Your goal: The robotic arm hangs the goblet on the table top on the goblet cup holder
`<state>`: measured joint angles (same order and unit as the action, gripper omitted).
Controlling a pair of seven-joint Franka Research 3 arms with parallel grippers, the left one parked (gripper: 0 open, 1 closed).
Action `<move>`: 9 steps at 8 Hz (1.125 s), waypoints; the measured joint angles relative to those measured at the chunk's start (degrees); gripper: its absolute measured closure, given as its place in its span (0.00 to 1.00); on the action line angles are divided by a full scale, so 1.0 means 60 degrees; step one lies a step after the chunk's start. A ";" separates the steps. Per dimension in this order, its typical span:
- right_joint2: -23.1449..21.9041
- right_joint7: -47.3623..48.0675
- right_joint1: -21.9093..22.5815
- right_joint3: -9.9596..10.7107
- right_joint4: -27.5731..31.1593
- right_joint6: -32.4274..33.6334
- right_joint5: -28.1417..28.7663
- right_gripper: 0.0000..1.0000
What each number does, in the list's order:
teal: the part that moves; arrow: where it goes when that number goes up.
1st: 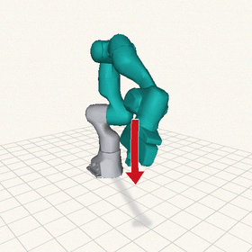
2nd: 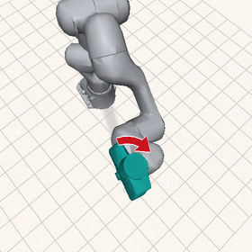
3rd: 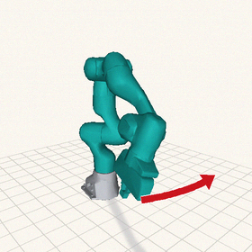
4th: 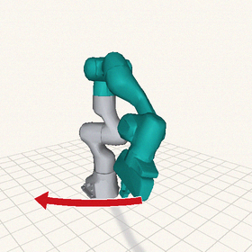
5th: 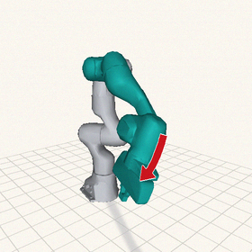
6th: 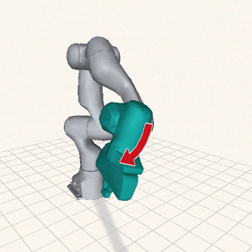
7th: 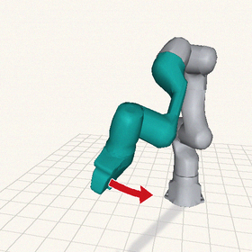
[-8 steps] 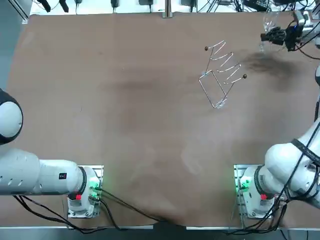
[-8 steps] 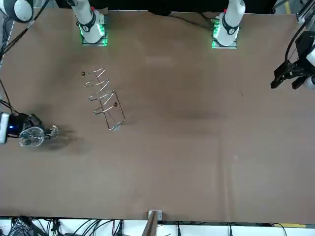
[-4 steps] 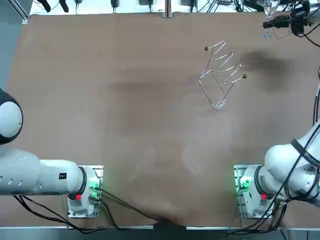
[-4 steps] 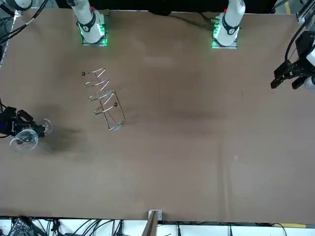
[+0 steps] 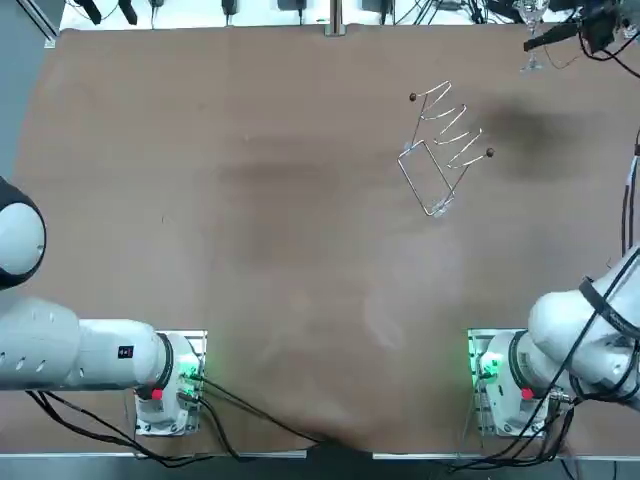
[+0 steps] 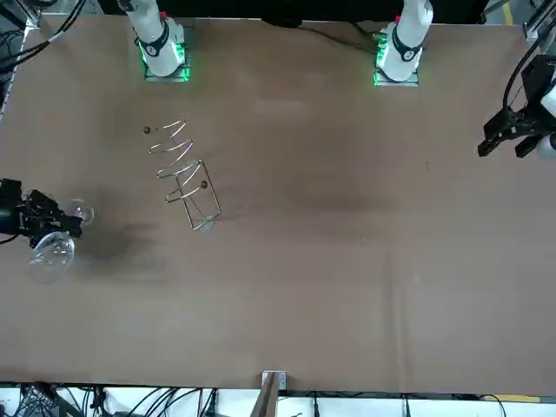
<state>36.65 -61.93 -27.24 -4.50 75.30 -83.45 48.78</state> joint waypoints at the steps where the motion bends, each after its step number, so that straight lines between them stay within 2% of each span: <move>1: -0.0269 0.0720 0.0228 -0.0002 -0.0001 -0.0054 -0.0390 0.90; 6: -0.0860 0.5305 0.1329 -0.0008 0.0000 -0.0362 -0.2370 0.90; 9: -0.0906 0.8073 0.1928 -0.0012 0.0034 -0.0363 -0.2795 0.90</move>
<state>31.21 -13.49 -15.67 -4.57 75.50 -85.63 32.01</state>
